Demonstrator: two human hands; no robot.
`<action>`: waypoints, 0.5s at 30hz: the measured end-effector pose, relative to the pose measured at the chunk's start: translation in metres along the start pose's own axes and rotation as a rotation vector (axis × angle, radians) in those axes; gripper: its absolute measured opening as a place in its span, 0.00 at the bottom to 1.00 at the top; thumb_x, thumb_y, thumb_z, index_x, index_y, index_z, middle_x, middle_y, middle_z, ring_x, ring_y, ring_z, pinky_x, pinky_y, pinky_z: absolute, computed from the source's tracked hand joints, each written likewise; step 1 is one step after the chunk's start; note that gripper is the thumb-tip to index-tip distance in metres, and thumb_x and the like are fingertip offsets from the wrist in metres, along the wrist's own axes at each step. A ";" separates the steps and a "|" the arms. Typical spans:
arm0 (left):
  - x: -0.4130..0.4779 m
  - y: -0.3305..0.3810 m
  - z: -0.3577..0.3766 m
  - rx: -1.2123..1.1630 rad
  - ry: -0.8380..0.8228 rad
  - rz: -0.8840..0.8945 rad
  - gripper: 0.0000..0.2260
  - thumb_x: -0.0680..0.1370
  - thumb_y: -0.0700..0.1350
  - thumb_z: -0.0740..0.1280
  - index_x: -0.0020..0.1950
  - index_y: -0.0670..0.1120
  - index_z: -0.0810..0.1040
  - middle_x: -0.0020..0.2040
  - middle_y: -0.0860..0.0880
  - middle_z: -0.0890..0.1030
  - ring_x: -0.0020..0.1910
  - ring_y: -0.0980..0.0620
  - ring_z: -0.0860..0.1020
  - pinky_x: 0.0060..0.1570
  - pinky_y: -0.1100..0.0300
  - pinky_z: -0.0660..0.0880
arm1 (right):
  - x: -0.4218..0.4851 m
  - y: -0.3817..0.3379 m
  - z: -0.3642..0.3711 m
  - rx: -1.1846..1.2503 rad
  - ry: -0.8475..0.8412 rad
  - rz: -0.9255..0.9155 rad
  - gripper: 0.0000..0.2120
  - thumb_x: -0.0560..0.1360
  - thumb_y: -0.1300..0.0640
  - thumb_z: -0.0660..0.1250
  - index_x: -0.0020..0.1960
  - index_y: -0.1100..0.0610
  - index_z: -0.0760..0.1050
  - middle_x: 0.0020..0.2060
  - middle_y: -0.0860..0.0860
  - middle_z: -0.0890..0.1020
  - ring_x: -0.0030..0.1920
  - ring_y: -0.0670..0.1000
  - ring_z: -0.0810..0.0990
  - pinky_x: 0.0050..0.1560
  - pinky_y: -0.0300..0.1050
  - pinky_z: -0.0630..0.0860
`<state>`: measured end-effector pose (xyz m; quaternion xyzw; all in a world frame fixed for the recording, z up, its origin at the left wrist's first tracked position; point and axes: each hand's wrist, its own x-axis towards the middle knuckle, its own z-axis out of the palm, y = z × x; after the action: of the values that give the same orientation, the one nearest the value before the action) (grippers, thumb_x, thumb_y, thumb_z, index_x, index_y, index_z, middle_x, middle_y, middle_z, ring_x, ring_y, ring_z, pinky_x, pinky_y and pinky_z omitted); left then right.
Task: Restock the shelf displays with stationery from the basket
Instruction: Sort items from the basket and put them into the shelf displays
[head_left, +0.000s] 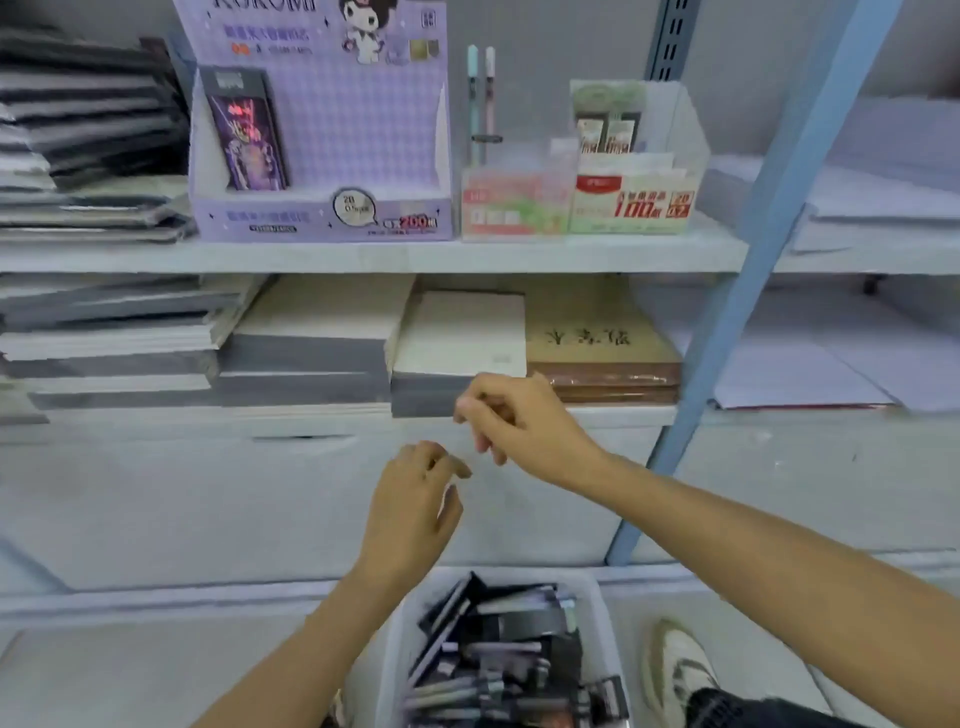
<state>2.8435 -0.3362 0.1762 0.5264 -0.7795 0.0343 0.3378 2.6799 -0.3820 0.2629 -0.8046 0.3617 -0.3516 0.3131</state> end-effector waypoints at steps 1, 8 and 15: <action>-0.022 -0.008 0.015 0.001 -0.081 -0.038 0.12 0.68 0.30 0.72 0.48 0.42 0.80 0.46 0.44 0.79 0.43 0.42 0.78 0.39 0.49 0.75 | -0.013 0.024 0.018 -0.023 -0.077 0.082 0.09 0.80 0.55 0.62 0.44 0.57 0.78 0.30 0.50 0.80 0.28 0.46 0.78 0.32 0.41 0.77; -0.153 -0.060 0.094 0.151 -0.686 -0.357 0.23 0.82 0.46 0.60 0.76 0.43 0.61 0.78 0.43 0.58 0.77 0.45 0.58 0.71 0.53 0.62 | -0.110 0.176 0.109 -0.266 -0.494 0.470 0.10 0.78 0.53 0.65 0.57 0.56 0.77 0.50 0.51 0.82 0.50 0.52 0.80 0.51 0.46 0.76; -0.189 -0.073 0.114 0.090 -0.773 -0.423 0.26 0.84 0.50 0.54 0.80 0.45 0.50 0.80 0.49 0.46 0.78 0.52 0.52 0.74 0.59 0.53 | -0.175 0.227 0.144 -0.446 -0.585 0.559 0.15 0.76 0.50 0.69 0.60 0.52 0.73 0.56 0.49 0.75 0.54 0.50 0.75 0.47 0.41 0.70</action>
<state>2.8905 -0.2650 -0.0398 0.6627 -0.7213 -0.2012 -0.0024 2.6259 -0.3289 -0.0493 -0.7894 0.5281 0.0746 0.3039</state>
